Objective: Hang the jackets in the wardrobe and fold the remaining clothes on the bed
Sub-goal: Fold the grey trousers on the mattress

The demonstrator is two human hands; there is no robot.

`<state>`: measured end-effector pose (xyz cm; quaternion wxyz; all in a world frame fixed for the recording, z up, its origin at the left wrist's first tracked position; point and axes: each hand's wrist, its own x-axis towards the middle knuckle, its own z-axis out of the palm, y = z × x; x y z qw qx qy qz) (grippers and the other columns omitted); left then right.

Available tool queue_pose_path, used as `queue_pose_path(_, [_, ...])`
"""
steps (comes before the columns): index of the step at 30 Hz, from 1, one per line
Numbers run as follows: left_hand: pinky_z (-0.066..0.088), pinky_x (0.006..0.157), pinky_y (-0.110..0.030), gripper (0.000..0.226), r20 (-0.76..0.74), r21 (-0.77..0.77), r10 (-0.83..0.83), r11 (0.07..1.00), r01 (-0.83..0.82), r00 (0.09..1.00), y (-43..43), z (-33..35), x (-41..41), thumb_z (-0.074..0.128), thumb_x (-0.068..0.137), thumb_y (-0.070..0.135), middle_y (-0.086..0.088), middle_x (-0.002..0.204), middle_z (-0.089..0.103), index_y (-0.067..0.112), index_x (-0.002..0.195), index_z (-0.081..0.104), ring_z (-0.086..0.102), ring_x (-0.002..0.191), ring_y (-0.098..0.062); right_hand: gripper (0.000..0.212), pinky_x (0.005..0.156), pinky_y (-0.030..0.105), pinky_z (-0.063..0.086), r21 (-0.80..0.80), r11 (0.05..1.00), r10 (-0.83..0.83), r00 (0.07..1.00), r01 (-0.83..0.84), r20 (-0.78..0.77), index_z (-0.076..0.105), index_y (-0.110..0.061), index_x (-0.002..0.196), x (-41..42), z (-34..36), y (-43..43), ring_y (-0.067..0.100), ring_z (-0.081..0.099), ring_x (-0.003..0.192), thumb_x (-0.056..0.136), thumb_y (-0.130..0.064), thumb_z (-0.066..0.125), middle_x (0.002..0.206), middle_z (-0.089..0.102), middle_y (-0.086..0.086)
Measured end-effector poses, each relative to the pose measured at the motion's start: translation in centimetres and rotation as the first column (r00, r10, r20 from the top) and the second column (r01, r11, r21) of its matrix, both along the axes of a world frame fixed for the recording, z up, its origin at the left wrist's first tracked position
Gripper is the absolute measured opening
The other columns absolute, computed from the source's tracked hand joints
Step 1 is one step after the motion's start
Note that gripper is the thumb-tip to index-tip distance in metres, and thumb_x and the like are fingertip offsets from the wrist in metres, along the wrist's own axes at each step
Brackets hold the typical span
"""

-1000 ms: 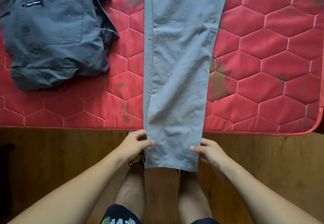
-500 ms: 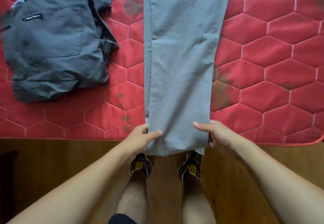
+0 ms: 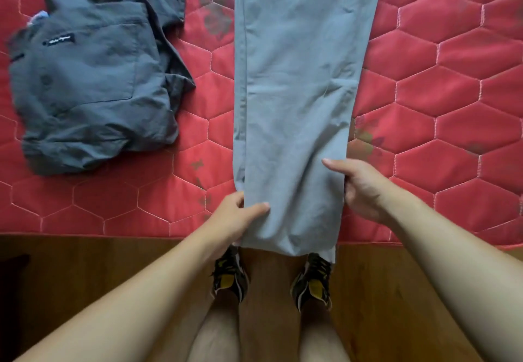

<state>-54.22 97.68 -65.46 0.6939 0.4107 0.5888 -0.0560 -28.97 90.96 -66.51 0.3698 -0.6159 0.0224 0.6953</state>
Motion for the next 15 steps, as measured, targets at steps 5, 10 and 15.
queue_pose_path(5, [0.052, 0.075, -0.021, 0.007, 0.086, 0.244, -0.039, 0.970, 0.017, 0.996, 4.9, -0.5, 2.2, 0.073, 0.092, 0.015, 0.007, 0.086, 0.076, 0.019, 0.086, 0.076, 0.070, 0.082, -0.008, 0.030, 0.087, 0.035, 0.054, 0.011, 0.999, -0.053, 0.998, 0.053, 0.040, 0.073, -0.007, 0.116, 0.7, 1.2, 2.2, 0.026, 0.071, 0.106, 0.094, -0.025, 0.063, 0.115, 0.075, 0.011])
queue_pose_path(10, [0.052, 0.086, -0.037, 0.007, 0.079, 0.285, 0.122, 0.948, -0.140, 0.989, 10.1, -2.9, 5.2, 0.069, 0.094, 0.009, -0.010, 0.092, 0.070, 0.009, 0.086, 0.069, 0.064, 0.087, -0.018, 0.025, 0.074, 0.034, 0.060, -0.013, 0.989, -0.147, 0.989, 0.147, 0.029, 0.079, -0.014, 0.093, 2.0, 0.1, 5.4, 0.021, 0.076, 0.086, 0.096, -0.032, 0.062, 0.100, 0.078, 0.007])
queue_pose_path(15, [0.053, 0.065, -0.024, 0.019, 0.026, 0.164, 0.217, 0.962, -0.219, 0.976, 9.1, -2.3, 2.3, 0.065, 0.096, 0.011, 0.001, 0.077, 0.068, 0.017, 0.079, 0.065, 0.063, 0.074, -0.012, 0.024, 0.080, 0.034, 0.057, -0.025, 0.982, -0.181, 0.977, 0.185, 0.117, 0.073, -0.012, 0.108, 2.3, -0.9, 3.3, 0.012, 0.076, 0.085, 0.096, -0.031, 0.063, 0.108, 0.078, 0.000])
